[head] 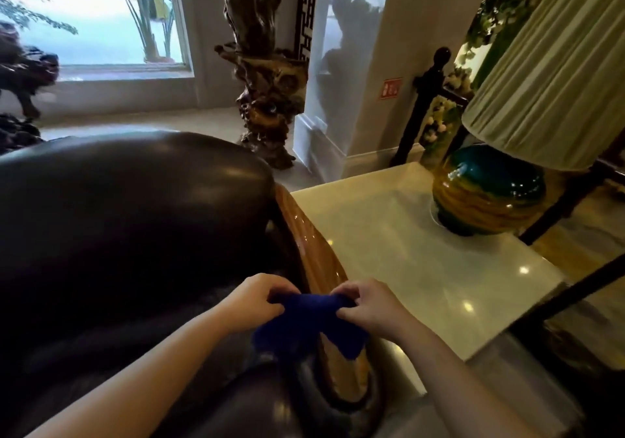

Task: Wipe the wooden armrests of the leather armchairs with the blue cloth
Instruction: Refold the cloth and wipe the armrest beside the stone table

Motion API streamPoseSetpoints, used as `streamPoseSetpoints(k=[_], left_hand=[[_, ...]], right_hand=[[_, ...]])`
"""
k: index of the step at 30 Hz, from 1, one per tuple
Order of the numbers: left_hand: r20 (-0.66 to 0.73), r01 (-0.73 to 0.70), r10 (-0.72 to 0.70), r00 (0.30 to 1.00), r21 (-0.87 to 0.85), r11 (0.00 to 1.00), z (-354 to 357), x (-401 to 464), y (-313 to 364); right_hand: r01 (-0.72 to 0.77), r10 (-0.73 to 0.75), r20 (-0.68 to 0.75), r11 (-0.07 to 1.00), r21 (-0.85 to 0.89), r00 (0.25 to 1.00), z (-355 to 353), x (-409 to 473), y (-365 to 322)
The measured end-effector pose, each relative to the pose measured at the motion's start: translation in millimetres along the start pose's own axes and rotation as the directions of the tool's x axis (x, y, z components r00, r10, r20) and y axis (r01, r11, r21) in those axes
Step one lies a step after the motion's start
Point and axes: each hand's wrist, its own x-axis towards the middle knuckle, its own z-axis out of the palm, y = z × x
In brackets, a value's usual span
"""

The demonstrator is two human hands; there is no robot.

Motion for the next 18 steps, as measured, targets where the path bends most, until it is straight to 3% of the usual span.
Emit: streamPoseSetpoints(k=[9, 18], left_hand=[[-0.171, 0.198, -0.208, 0.963, -0.073, 0.977, 42.7, 139.6, -33.0], [-0.176, 0.402, -0.447, 0.877, -0.238, 0.884, 72.1, 217.6, -56.1]], right_hand=[[0.073, -0.066, 0.184, 0.997, -0.027, 0.981, -49.0, 152.6, 97.2], [0.07, -0.054, 0.337, 0.997, -0.034, 0.94, -60.6, 238.1, 164.3]])
